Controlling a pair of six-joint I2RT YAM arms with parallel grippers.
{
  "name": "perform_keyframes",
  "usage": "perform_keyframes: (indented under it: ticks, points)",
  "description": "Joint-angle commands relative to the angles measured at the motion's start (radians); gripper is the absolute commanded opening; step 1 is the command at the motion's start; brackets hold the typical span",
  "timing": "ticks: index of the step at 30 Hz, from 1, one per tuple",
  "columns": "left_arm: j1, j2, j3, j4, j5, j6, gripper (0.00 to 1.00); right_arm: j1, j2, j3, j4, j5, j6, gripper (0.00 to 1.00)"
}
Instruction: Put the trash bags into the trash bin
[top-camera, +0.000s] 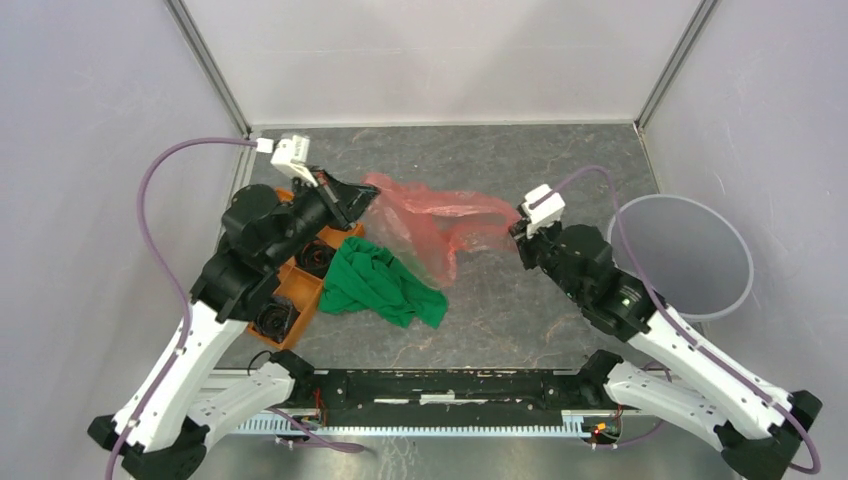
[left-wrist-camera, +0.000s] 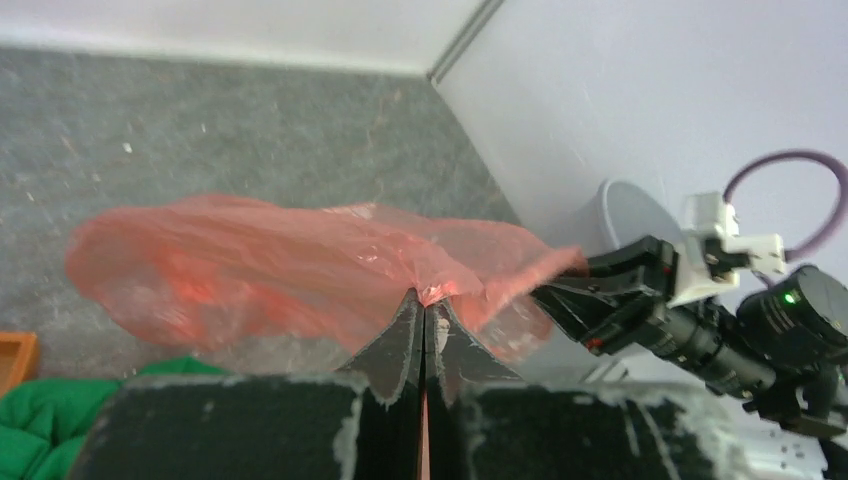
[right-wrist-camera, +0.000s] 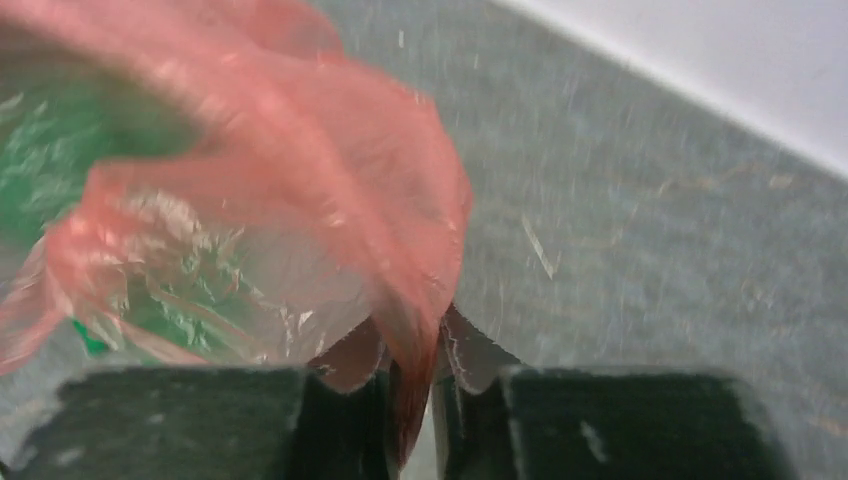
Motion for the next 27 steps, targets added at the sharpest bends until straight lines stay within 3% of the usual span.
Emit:
perform_keyframes:
  ticks: [1, 6, 9, 13, 18, 22, 25, 27]
  points:
    - [0.002, 0.068, -0.012, -0.063, 0.122, 0.054, 0.02, 0.000, 0.030, 0.017, -0.127, 0.010, -0.020, 0.26]
    - [0.002, 0.096, 0.006, -0.070, 0.189, 0.066, 0.02, 0.000, 0.030, 0.176, -0.241, -0.048, -0.077, 0.72]
    - [0.003, 0.102, -0.007, -0.071, 0.204, 0.072, 0.02, 0.000, 0.051, 0.249, -0.283, -0.101, -0.119, 0.92]
    - [0.002, 0.117, -0.016, -0.071, 0.236, 0.077, 0.02, 0.003, 0.144, 0.304, -0.255, -0.242, -0.136, 0.95]
    - [0.001, 0.141, -0.016, -0.085, 0.276, 0.085, 0.02, 0.070, 0.257, 0.313, -0.103, -0.411, -0.112, 0.95]
    - [0.001, 0.151, -0.020, -0.093, 0.287, 0.092, 0.02, 0.164, 0.339, 0.330, -0.053, -0.392, -0.112, 0.95]
    - [0.001, 0.160, -0.010, -0.105, 0.303, 0.106, 0.02, 0.211, 0.382, 0.327, -0.031, -0.277, -0.116, 0.94]
    - [0.001, 0.163, 0.003, -0.123, 0.309, 0.125, 0.02, 0.221, 0.407, 0.322, -0.013, -0.170, -0.107, 0.89]
